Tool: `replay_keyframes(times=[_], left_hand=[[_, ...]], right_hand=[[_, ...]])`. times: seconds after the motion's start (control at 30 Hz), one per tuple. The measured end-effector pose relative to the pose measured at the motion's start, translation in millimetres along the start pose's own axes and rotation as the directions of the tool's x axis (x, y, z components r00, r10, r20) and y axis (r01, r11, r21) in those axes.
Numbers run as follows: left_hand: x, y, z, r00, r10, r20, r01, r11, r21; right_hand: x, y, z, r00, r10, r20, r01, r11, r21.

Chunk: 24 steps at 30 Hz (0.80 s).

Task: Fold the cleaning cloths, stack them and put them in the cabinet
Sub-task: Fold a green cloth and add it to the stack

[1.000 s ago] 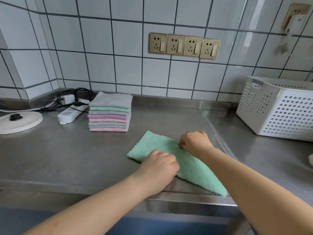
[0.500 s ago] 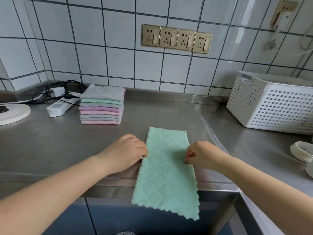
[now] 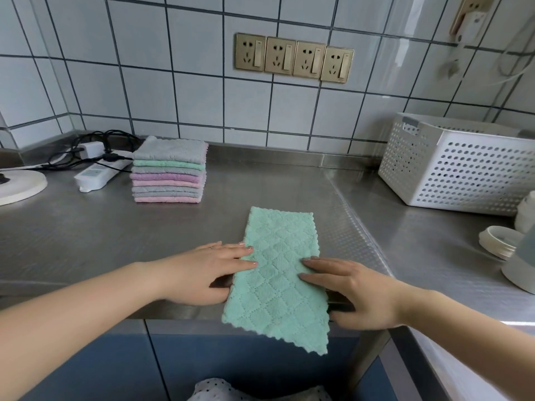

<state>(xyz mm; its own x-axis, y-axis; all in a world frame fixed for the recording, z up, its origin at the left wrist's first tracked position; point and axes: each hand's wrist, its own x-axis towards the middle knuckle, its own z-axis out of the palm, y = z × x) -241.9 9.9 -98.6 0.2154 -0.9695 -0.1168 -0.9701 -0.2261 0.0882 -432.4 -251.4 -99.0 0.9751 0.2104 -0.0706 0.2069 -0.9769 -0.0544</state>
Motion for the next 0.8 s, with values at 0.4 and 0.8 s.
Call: replay_keyframes(times=[0.4, 0.8], left_hand=[[36, 6, -3, 0.875, -0.368, -0.316, 0.141, 0.816, -0.56], [78, -9, -6, 0.808, -0.489, -0.328, 0.184, 0.739, -0.648]], right_hand=[[32, -15, -4, 0.837, 0.476, -0.269, -0.294, 0.807, 0.513], [99, 24, -17, 0.645, 0.749, -0.148, -0.59, 0.612, 0.526]])
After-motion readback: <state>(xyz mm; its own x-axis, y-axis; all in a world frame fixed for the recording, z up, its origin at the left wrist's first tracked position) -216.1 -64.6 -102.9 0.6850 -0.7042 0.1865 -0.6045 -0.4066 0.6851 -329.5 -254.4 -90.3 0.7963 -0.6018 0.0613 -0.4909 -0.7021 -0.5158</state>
